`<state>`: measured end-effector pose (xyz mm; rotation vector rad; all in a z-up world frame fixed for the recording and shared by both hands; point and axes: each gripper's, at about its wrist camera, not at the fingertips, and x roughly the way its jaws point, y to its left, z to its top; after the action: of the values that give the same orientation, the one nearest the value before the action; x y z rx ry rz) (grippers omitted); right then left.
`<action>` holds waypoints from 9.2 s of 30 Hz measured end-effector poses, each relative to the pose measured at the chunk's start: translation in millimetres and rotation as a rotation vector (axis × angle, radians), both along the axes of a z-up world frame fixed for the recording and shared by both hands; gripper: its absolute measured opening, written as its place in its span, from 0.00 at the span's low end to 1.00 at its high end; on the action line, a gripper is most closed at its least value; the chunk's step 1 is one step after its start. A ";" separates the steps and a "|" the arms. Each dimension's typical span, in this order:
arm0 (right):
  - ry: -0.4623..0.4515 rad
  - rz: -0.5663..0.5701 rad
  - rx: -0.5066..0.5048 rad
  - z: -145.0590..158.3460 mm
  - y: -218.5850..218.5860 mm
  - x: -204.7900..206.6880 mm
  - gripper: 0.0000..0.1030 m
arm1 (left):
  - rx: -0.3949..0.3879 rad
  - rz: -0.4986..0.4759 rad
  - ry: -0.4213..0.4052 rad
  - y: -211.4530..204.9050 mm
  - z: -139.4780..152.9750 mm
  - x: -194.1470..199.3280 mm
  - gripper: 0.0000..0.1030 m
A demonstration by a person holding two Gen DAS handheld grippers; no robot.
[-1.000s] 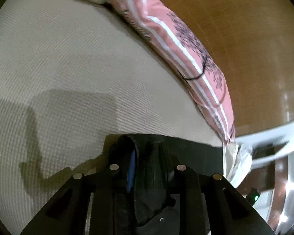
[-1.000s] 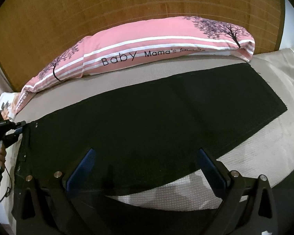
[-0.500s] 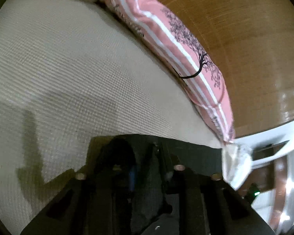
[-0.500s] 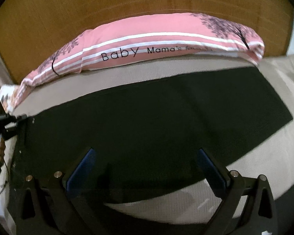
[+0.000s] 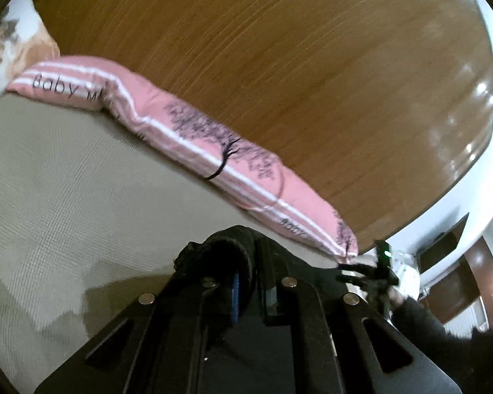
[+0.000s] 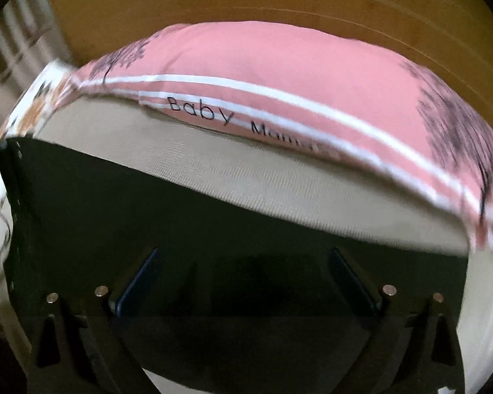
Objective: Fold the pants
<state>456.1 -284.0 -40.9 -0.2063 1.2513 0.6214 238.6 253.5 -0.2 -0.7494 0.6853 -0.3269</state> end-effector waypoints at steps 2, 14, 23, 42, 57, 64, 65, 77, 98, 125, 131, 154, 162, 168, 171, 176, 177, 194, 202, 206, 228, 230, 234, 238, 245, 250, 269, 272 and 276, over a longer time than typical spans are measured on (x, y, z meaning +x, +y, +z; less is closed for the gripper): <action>0.020 0.072 0.002 -1.4 5.4 13.1 0.84 | 0.009 0.015 -0.011 -2.0 7.2 -10.0 0.08; 0.329 0.507 -0.006 -51.9 45.2 49.8 0.63 | 0.094 0.105 0.037 -8.8 15.2 -26.0 0.09; 0.258 0.438 -0.126 -65.0 -0.4 57.3 0.24 | 0.120 0.134 0.074 -7.9 7.1 -15.5 0.09; -0.398 -0.158 -0.568 48.0 -68.9 -134.9 0.00 | 0.233 0.027 0.022 -18.9 21.7 -63.6 0.09; 0.089 -0.689 0.342 -0.8 -114.4 -206.5 0.22 | 0.246 -0.034 0.032 -42.6 2.5 -162.6 0.10; 0.144 -0.732 0.453 -28.9 -85.5 -160.9 0.22 | 0.259 -0.003 0.011 -39.0 19.5 -146.7 0.09; 0.156 -0.746 0.478 -31.9 -82.5 -158.2 0.22 | 0.260 0.009 0.015 -36.6 20.9 -143.3 0.09; 0.178 -0.945 0.625 -63.8 -94.4 -121.9 0.35 | 0.261 0.034 0.032 -27.7 22.4 -129.5 0.10; -0.125 -0.995 0.334 34.6 -151.8 -144.4 0.04 | 0.358 -0.024 0.079 -17.5 7.2 -140.5 0.10; 0.082 -1.112 0.252 -30.8 -165.4 -324.4 0.06 | 0.608 -0.191 0.384 -34.7 -84.0 -210.5 0.22; 0.051 -1.075 0.255 -20.3 -159.2 -320.0 0.09 | 0.316 -0.080 0.419 -4.8 -71.1 -228.1 0.52; 0.012 -1.099 0.384 -14.3 -176.5 -312.6 0.13 | -0.224 0.223 0.477 2.3 -115.8 -225.2 0.25; 0.031 -1.201 0.472 -26.7 -207.7 -312.8 0.14 | -0.168 0.214 0.483 1.2 -104.7 -217.2 0.23; 0.008 -1.230 0.479 -21.7 -221.9 -310.7 0.09 | -0.093 0.200 0.503 -6.4 -101.7 -205.0 0.21; -0.045 -1.210 0.425 -2.7 -220.5 -309.3 0.06 | -0.035 0.167 0.487 -9.6 -89.8 -198.3 0.19; -0.114 -1.196 0.379 30.8 -218.3 -326.3 0.05 | 0.044 0.090 0.472 -8.1 -73.4 -199.3 0.18; -0.120 -1.198 0.371 34.5 -218.2 -331.4 0.05 | 0.066 0.070 0.474 -7.8 -71.6 -199.6 0.18; 0.063 -1.246 0.213 -19.0 -218.0 -399.4 0.04 | 0.605 -0.170 0.463 -53.9 -69.5 -217.7 0.18; 0.104 -1.251 0.394 -30.1 -235.5 -402.3 0.12 | 0.617 -0.212 0.480 -58.3 -55.1 -235.5 0.37; 0.089 -1.255 0.421 -29.1 -248.0 -403.8 0.15 | 0.693 -0.272 0.423 -73.8 -33.2 -259.9 0.37; 0.090 -1.280 0.538 -16.9 -291.6 -404.1 0.08 | 0.695 -1.036 -0.006 -415.8 -28.4 -209.5 0.46; 0.077 -1.273 0.550 -11.1 -291.2 -402.7 0.06 | 0.715 -1.083 -0.008 -430.5 -35.6 -213.8 0.46; 0.055 -1.276 0.606 1.7 -293.2 -400.3 0.05 | 0.730 -1.106 0.007 -450.6 -41.1 -212.9 0.46; 0.026 -1.255 0.614 15.0 -290.6 -395.0 0.05 | 0.778 -1.063 0.034 -463.6 -48.5 -203.5 0.46; 0.003 -1.243 0.597 22.3 -290.3 -395.2 0.05 | 0.783 -1.052 0.057 -478.2 -52.7 -200.9 0.10; -0.010 -1.277 0.583 20.3 -294.8 -413.7 0.04 | 0.784 -1.063 0.040 -481.3 -50.9 -203.6 0.06; 0.045 -1.381 0.420 -29.0 -304.9 -448.0 0.05 | 0.725 -1.118 0.074 -485.2 -58.8 -208.6 0.24; 0.045 -1.390 0.429 -31.0 -308.4 -449.7 0.05 | 0.665 -1.096 0.064 -476.9 -49.5 -203.8 0.39; 0.036 -1.405 0.405 -29.1 -311.4 -451.7 0.05 | 0.551 -0.995 0.049 -448.7 -31.5 -189.0 0.45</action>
<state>4.5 -595.4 -70.0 0.9668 0.9768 -0.3654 49.6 -195.3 -31.6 0.1624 1.1065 -0.9735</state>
